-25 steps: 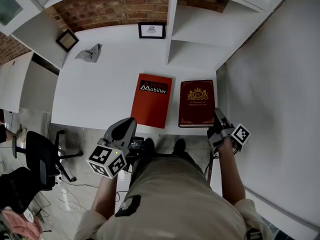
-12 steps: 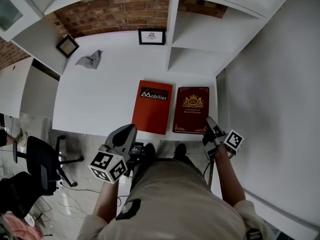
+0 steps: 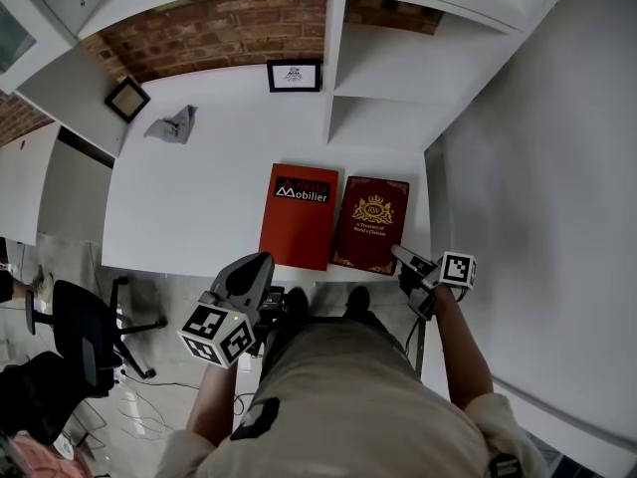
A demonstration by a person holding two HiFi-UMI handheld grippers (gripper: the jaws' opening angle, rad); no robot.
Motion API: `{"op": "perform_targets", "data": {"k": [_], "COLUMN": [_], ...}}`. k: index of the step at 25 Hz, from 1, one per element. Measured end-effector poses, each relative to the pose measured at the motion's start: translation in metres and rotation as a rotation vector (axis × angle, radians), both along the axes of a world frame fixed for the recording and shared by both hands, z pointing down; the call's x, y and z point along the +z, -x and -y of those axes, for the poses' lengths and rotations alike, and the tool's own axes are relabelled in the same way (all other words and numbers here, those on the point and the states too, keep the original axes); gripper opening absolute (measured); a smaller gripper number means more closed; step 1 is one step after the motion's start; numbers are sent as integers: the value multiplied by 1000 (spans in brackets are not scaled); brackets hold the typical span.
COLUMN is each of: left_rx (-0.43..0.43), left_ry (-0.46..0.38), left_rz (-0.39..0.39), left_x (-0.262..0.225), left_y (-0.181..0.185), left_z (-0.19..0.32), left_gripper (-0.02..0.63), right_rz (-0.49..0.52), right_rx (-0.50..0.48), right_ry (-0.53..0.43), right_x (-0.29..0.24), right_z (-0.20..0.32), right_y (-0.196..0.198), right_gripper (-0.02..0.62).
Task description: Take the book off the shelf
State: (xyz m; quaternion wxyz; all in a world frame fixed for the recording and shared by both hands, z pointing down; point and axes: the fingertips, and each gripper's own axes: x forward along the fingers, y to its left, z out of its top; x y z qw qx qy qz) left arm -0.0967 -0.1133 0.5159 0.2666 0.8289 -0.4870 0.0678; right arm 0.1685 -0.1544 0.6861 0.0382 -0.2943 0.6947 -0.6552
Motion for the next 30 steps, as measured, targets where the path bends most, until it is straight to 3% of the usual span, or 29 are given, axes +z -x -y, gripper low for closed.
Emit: {"op": "perform_targets", "data": {"k": [5, 11, 17, 18, 23, 30], "left_rx": [2, 4, -13, -19, -54, -92], "left_ry": [17, 22, 19, 18, 27, 29], "left_rz": [2, 13, 28, 28, 28, 22], "left_x": [3, 3, 1, 0, 2, 4], "left_y": [-5, -14, -26, -27, -28, -24], "left_z": [-1, 0, 0, 0, -3, -6], "left_gripper": [5, 5, 5, 5, 5, 5], "right_rz": [44, 53, -69, -102, -285, -426], "right_rx": [-102, -153, -232, -258, -383, -526], "right_ry": [27, 88, 127, 117, 26, -110], "right_x": [8, 23, 36, 37, 33, 32], "right_z": [-2, -3, 2, 4, 9, 14], "right_y": [4, -1, -9, -10, -5, 2], "right_gripper": [192, 189, 189, 149, 109, 120]}}
